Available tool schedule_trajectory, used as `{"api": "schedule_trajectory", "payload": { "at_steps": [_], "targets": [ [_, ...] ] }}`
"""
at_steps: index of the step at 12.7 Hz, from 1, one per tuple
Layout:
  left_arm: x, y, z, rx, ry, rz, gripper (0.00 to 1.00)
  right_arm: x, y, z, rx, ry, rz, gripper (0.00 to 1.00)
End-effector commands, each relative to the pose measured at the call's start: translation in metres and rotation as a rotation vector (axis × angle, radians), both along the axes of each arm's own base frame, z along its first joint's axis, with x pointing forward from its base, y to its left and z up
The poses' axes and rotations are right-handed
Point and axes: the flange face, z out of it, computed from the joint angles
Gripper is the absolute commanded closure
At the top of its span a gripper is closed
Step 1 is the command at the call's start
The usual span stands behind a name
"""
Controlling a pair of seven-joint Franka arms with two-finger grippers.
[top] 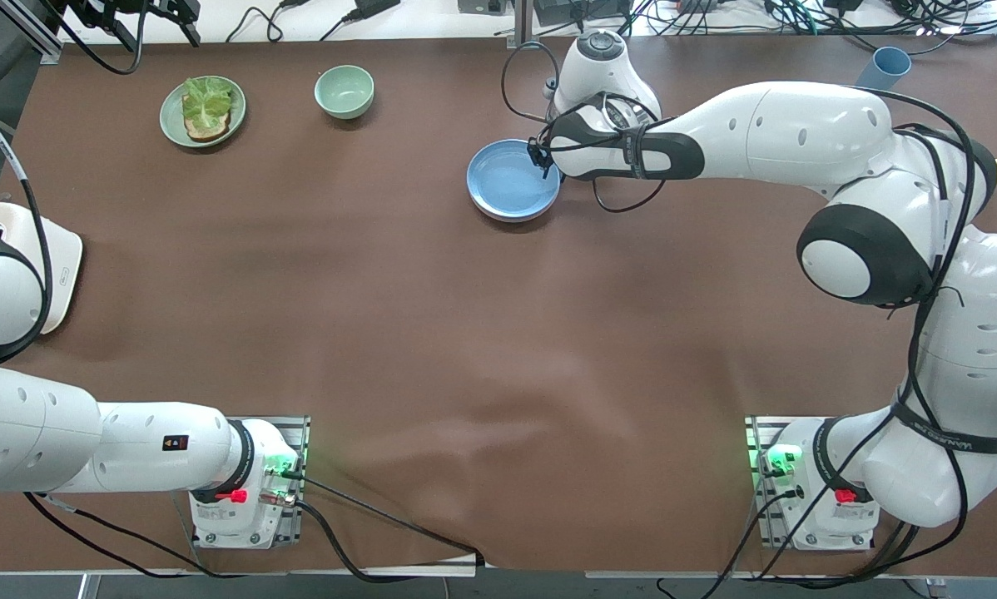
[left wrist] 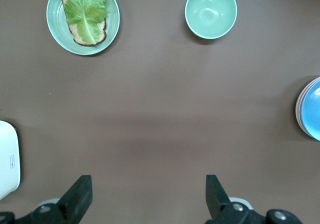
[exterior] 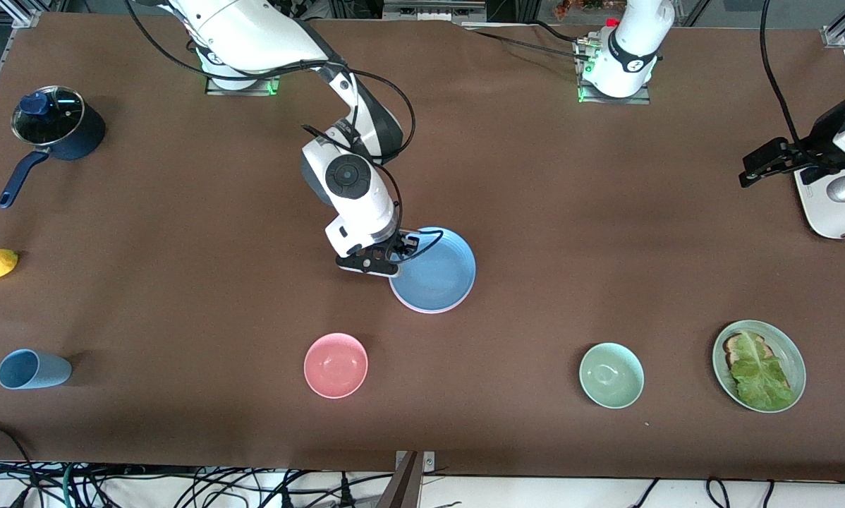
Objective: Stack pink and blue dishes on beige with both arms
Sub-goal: 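Release the blue plate and withdraw the right gripper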
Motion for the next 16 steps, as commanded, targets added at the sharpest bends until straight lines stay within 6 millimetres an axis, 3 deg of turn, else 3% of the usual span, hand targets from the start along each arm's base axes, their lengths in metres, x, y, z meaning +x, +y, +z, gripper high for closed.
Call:
{"api": "schedule_trajectory", "payload": {
  "at_steps": [1,3,5,7,9,12,14,16],
  "targets": [
    [0.002,0.001,0.007,-0.004,-0.002,-0.019,0.0,0.011,-0.002,0.012,-0.013,-0.032,0.008,0.29],
    [0.002,0.002,0.007,-0.004,-0.002,-0.019,0.0,0.024,-0.018,0.03,-0.027,-0.061,-0.005,0.0],
    [0.002,0.002,0.007,-0.004,-0.002,-0.019,0.0,0.034,-0.043,0.052,-0.092,-0.057,0.063,0.0],
    [0.001,0.002,0.008,-0.004,-0.003,-0.019,0.0,0.051,-0.088,0.078,-0.148,-0.025,0.117,0.0],
    [0.001,0.001,0.008,-0.006,-0.002,-0.019,0.0,0.059,-0.124,0.114,-0.175,-0.011,0.161,0.0],
    [0.0,0.001,0.007,-0.006,0.003,-0.019,0.0,0.068,-0.196,0.169,-0.192,0.038,0.173,0.0],
    [-0.001,0.001,0.008,-0.007,0.007,-0.019,0.0,0.063,-0.227,0.202,-0.149,0.069,0.154,0.0],
    [0.0,0.001,0.007,-0.006,0.009,-0.019,0.0,0.058,-0.282,0.24,-0.12,0.085,0.147,0.0]
  ]
}}
